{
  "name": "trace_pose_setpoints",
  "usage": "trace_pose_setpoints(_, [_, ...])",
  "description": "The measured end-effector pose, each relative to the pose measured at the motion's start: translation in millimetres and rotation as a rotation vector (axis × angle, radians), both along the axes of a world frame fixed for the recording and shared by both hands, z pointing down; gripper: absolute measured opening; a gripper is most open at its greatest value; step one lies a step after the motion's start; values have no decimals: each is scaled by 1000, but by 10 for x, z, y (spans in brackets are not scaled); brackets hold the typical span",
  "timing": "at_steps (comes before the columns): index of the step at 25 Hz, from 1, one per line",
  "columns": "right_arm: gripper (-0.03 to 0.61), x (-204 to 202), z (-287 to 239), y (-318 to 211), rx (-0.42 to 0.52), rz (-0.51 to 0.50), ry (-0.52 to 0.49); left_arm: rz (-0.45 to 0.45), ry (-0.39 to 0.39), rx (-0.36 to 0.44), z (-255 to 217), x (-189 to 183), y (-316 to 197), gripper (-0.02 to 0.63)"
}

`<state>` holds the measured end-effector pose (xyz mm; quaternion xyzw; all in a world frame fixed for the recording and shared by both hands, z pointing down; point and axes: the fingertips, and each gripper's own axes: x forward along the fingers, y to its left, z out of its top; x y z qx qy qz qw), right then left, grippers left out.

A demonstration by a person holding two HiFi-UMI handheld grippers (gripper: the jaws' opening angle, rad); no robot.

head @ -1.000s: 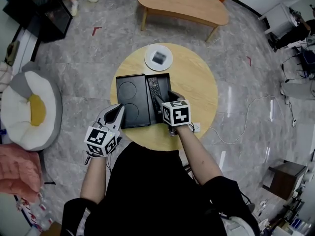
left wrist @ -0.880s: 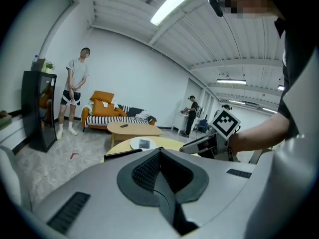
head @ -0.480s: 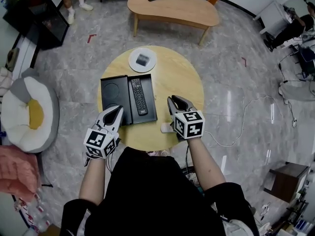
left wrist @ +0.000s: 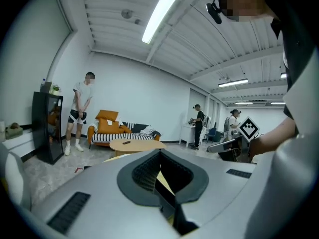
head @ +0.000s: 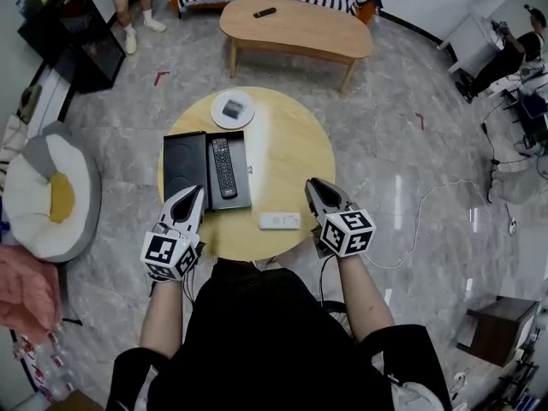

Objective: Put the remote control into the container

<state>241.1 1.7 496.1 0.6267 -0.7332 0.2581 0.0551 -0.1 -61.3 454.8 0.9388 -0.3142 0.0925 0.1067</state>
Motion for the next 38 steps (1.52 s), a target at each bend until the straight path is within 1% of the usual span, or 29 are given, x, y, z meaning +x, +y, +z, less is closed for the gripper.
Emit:
trace_pose_setpoints(4, [54,105,-180,142,91,34,-35,-40,21,22,-64,-68,78,6])
trace_pose_setpoints(8, [54,102,-280,229,138,22,-40,-49,20,14,-50,-108,135,6])
trace_pose_setpoints(14, [54,22,-235,286,120,-35,-25,10,23,-13,-25,-5,227,6])
trace_pose_setpoints(18, [54,-2,-191,325,103,-62,-8,-4,72,-50,-33,12,264,7])
trace_pose_setpoints(20, [55,-44,-148,329,87,-94,-4,-9,79,-53,-38,-7,284,8])
trace_pose_setpoints(22, [55,-145,-57,336,47,-167,29,-13,72,-54,-23,-38,312,6])
trace_pose_setpoints(23, [56,-208,8,343,19,-217,67,-17,70,-59,-10,-57,326,7])
trace_pose_setpoints(25, [69,-341,167,365,-42,-330,178,-35,78,-73,12,-109,351,7])
trace_pose_setpoints(29, [186,-618,579,463,-169,-593,381,-76,89,-88,42,-250,390,7])
trace_pose_setpoints(32, [220,-792,890,555,-243,-778,528,-97,81,-90,65,-370,416,8])
trace_pose_setpoints(33, [225,-843,984,574,-265,-827,560,-108,81,-90,66,-422,421,6])
trace_pose_setpoints(35, [255,-949,1148,599,-308,-904,573,-135,80,-88,66,-544,433,7])
trace_pose_setpoints(38, [281,-1043,1357,612,-369,-981,597,-172,80,-93,87,-726,454,7])
